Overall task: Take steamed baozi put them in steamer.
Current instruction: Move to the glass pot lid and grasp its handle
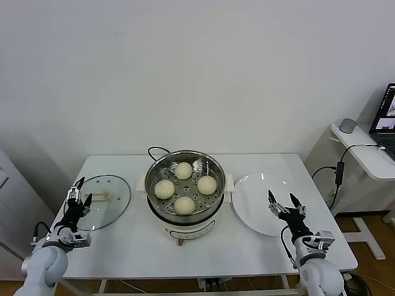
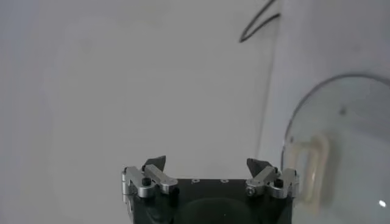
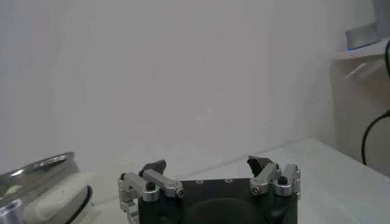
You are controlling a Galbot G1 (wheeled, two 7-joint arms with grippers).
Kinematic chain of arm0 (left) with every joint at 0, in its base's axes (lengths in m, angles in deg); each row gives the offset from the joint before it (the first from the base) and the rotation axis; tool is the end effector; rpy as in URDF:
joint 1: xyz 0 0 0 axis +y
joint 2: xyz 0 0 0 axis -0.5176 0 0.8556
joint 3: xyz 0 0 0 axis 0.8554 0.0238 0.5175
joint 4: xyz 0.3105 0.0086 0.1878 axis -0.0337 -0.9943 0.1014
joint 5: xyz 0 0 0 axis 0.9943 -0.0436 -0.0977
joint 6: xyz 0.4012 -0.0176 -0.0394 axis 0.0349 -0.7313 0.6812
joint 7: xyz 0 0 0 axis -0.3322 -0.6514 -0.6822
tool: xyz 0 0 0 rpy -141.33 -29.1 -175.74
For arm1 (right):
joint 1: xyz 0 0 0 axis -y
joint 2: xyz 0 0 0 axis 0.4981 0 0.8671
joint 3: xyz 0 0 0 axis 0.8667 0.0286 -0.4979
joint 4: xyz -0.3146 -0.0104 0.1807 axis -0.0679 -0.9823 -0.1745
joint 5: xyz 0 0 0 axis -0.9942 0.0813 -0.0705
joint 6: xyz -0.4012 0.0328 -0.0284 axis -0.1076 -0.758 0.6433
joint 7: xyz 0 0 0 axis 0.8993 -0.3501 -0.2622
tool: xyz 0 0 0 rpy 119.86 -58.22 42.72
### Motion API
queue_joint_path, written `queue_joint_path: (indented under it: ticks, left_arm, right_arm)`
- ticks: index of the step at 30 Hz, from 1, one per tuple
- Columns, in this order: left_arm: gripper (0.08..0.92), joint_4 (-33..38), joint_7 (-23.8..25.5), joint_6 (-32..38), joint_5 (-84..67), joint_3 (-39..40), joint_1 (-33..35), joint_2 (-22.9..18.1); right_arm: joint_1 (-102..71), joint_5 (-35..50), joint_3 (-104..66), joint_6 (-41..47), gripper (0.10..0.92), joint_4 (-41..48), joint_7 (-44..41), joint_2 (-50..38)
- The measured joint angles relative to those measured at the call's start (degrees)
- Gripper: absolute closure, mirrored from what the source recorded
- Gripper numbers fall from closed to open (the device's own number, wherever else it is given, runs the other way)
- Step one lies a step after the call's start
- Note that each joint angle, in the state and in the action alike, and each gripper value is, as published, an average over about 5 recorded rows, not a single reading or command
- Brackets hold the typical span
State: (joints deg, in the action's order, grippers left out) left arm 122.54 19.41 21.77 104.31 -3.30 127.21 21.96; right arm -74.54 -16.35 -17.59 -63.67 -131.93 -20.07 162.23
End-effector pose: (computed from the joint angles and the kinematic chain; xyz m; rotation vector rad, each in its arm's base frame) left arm 0.3594 0.2156 -0.3762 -0.0632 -2.1543 -2.1553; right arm 0.3138 -0.1326 -0.3749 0.0358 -3.0266 -0.4536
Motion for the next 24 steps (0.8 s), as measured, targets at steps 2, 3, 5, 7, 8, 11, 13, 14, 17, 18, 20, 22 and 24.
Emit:
queue_joint_path:
  ticks: [2,3,5,7,8,11,13,14,17,18,20,22,24]
  left_arm:
    - [0.177,-1.6,-0.1,0.6,0.4,0.4,-0.6,0.4]
    - [0.177,-2.2,-0.1,0.8,0.6,0.5,-0.9,0.6]
    - [0.177,-3.4,0.0,1.1,0.8,0.8,-1.4,0.9]
    - [0.177,-4.5,0.0,1.3,0.9,1.1,-2.0,1.0]
    - [0.177,-5.1,0.0,1.3,1.0,1.2,-2.3,1.0]
    - [0.177,-6.7,-0.2,1.3,1.6,1.4,-3.3,1.0]
    - [0.177,-7.7,-0.4,1.2,2.0,1.5,-4.0,1.0]
    - [0.177,-8.2,-0.5,1.1,2.3,1.5,-4.4,0.9]
    - [0.177,-9.6,-0.7,0.7,3.2,1.7,-5.6,0.6]
    - [0.177,-10.0,-0.8,0.5,3.5,1.7,-6.1,0.5]
    - [0.177,-10.9,-0.9,0.2,4.1,1.9,-6.9,0.2]
    - [0.177,-11.7,-1.1,-0.2,4.7,2.1,-7.7,0.0]
    - [0.177,-12.4,-1.1,-0.6,5.2,2.2,-8.4,-0.3]
  right_arm:
    - [-0.2,-0.1,0.0,0.0,0.203,0.0,0.1,0.2]
    - [-0.3,-0.2,0.1,0.0,0.203,0.0,0.2,0.2]
    - [-0.3,-0.4,0.2,0.0,0.203,0.0,0.3,0.3]
    - [-0.2,-0.5,0.3,0.0,0.203,0.1,0.4,0.3]
    - [-0.1,-0.5,0.4,0.0,0.203,0.1,0.5,0.4]
    - [0.1,-0.7,0.7,0.0,0.203,0.3,0.7,0.4]
    - [0.1,-0.9,0.8,-0.1,0.203,0.3,0.8,0.5]
    - [0.1,-1.0,0.9,-0.1,0.203,0.4,0.8,0.6]
    - [0.1,-1.2,1.1,-0.2,0.203,0.5,0.9,0.8]
    - [0.1,-1.3,1.1,-0.2,0.203,0.6,0.9,0.9]
    - [0.1,-1.3,1.1,-0.3,0.203,0.7,0.9,0.9]
    - [0.1,-1.4,1.1,-0.3,0.203,0.9,1.0,1.0]
    - [0.1,-1.4,1.1,-0.4,0.203,1.0,1.0,1.0]
